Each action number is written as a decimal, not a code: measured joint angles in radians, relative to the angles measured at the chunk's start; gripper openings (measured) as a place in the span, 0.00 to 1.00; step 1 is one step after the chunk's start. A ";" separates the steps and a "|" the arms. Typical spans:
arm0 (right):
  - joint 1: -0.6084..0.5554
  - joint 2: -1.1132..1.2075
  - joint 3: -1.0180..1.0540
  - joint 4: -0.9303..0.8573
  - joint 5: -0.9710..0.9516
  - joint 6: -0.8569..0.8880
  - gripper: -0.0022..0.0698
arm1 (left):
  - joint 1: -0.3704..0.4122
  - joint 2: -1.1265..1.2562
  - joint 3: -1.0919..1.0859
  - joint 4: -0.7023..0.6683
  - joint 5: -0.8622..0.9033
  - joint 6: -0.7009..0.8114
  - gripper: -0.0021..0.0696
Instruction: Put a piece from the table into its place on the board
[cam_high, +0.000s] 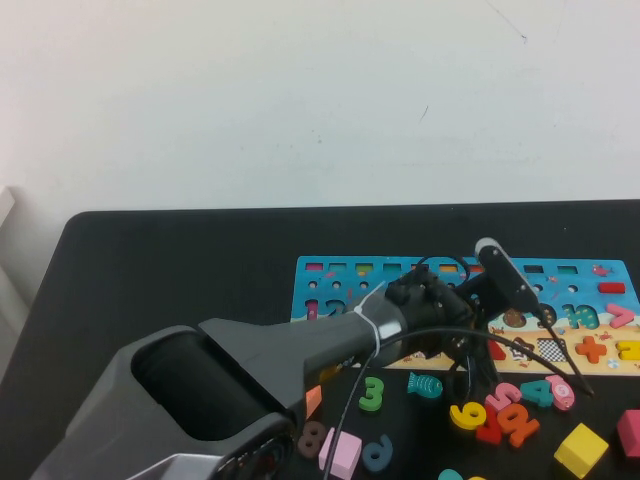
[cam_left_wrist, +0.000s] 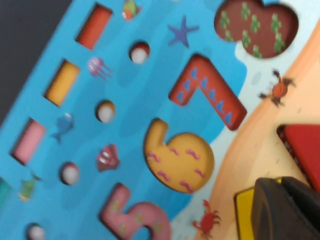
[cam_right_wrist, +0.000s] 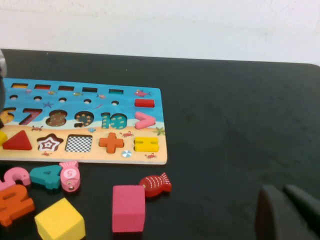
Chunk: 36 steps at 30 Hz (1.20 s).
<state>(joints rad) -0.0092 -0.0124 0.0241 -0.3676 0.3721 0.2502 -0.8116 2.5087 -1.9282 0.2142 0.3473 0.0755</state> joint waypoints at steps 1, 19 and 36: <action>0.000 0.000 0.000 0.000 0.000 0.000 0.06 | 0.000 -0.005 0.000 0.010 0.000 0.000 0.03; 0.000 0.000 0.000 0.000 0.000 0.000 0.06 | -0.016 -0.474 0.339 0.148 -0.138 -0.075 0.03; 0.000 0.000 0.000 0.000 0.000 0.000 0.06 | -0.016 -1.336 1.156 0.123 -0.224 -0.202 0.03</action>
<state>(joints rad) -0.0092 -0.0124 0.0241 -0.3676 0.3721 0.2502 -0.8273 1.1729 -0.7719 0.3372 0.1233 -0.1264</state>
